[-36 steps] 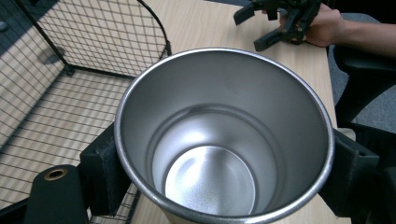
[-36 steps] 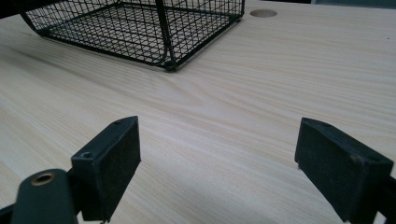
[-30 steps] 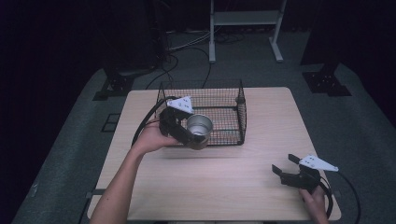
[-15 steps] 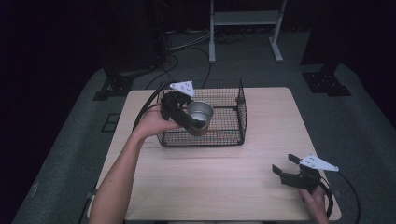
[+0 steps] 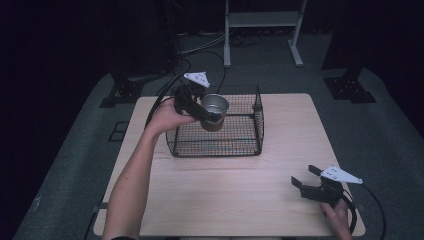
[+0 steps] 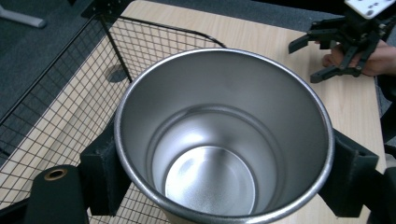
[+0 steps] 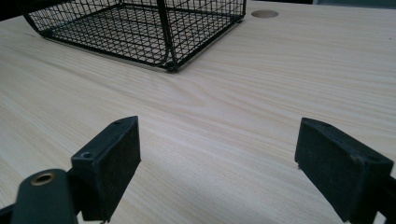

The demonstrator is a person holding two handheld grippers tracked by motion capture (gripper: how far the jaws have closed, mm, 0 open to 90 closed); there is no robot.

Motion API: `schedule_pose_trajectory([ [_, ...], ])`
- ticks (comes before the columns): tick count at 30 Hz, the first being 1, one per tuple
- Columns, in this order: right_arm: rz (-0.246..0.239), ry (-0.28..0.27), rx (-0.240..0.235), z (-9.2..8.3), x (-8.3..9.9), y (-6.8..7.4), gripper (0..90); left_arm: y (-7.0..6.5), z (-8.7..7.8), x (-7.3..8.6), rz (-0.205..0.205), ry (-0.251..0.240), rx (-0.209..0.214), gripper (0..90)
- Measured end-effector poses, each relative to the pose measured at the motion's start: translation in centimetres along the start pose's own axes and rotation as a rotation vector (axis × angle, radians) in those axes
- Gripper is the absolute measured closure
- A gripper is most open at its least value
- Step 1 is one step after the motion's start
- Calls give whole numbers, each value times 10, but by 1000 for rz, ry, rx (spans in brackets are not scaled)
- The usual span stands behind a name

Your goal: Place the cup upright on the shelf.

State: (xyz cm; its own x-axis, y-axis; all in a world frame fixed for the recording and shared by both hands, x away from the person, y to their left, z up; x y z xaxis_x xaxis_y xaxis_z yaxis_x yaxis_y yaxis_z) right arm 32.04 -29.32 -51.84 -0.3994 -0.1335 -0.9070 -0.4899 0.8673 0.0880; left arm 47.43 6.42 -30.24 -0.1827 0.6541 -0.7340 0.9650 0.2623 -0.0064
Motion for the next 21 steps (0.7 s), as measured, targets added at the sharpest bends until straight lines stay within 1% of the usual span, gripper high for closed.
schedule_pose_trajectory([
  [4, 2, 1, -1, 0, 0, 0, 135, 11, 5, -1, -25, -8, -9, 176],
  [5, 2, 1, -1, 0, 0, 0, 135, 17, 9, -1, -35, 9, -14, 176],
  [6, 2, 1, -1, 0, 0, 0, 135, 17, 9, -1, -35, 9, -14, 176],
  [7, -1, 0, -1, 0, 0, 0, 136, 22, 13, 0, -48, 19, -19, 176],
  [8, -1, 0, -1, 0, 0, 0, 136, 22, 13, 0, -48, 19, -19, 176],
  [10, -1, 0, -1, 0, 0, 0, 135, 27, 18, 1, -59, 26, -20, 176],
  [14, -3, 0, -4, 0, 0, 1, 136, 34, 30, 3, -77, 48, -15, 176],
  [15, -4, 0, -7, 0, 0, 1, 135, 36, 35, 5, -71, 66, -22, 176],
  [17, -4, 0, -7, 0, 0, 1, 136, 38, 38, 5, -74, 71, -28, 176],
  [20, -2, -1, -8, 0, 0, 1, 136, 43, 44, 7, -90, 76, -40, 176],
  [21, -2, -1, -9, 0, 0, 1, 136, 44, 46, 8, -88, 80, -45, 176],
])
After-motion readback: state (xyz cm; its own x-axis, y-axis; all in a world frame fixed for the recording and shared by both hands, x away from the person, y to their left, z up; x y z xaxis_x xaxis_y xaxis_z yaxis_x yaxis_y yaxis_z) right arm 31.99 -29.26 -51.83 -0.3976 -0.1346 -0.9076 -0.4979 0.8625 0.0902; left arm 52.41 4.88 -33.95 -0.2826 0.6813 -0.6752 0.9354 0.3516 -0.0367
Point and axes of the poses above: each handheld gripper's, and its own axes: z roughly forward along the jaws, x roughly out of its underside, y roughly to its left, the point moved 5 cm from there along z, roughly forward along the jaws, and after that the axes turned 1 degree about x, right-handed, at the moved point
